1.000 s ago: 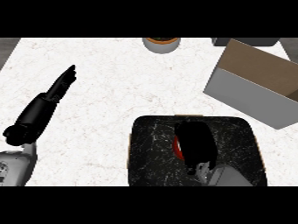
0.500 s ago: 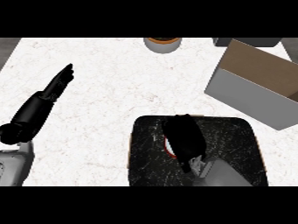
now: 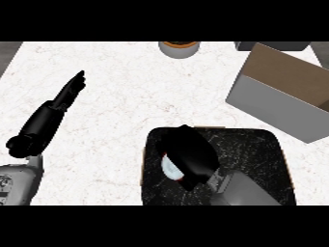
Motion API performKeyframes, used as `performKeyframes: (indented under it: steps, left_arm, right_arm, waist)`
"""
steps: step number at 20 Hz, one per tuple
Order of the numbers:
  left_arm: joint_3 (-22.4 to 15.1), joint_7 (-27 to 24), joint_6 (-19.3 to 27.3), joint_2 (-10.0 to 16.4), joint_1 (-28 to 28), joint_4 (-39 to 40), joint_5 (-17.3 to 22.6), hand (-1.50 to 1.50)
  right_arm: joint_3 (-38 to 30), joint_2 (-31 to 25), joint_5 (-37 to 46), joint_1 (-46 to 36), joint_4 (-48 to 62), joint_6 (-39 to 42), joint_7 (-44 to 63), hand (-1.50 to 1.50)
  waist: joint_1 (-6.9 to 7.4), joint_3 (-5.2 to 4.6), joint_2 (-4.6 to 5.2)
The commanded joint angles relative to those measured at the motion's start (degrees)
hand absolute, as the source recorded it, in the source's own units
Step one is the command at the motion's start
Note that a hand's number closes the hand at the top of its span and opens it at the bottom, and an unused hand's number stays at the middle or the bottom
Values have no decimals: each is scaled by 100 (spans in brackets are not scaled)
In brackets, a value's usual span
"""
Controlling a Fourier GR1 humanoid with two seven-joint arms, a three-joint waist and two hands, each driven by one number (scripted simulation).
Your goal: Pick the can from the tray and place it in the cardboard box
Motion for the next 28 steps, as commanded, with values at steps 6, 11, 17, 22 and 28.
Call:
performKeyframes:
  steps: [6,11,17,22,28]
  left_arm:
    - [100,161,57,-91,-51,-100,-61,0]
    - [-27,131,107,-192,91,-75,-167,0]
    - [11,94,-28,-190,53,-124,-95,0]
    - [-29,-30,138,-241,-6,91,-431,0]
    - [151,-25,-166,-144,-293,175,-135,0]
  right_arm:
    - [-814,-26,-14,-119,-1566,201,191,150]
    - [-1911,223,-418,-66,-2237,353,1175,150]
    - [-3416,36,-752,-719,-1319,55,1100,150]
    - [-4216,-293,-1122,-1096,-826,192,991,150]
    - [-4500,-1178,-867,-1810,1147,308,157,150]
  waist:
    - [-73,6,-15]
    - [-120,7,-28]
    - [-2,8,8]
    - [-25,7,6]
    - [53,6,36]
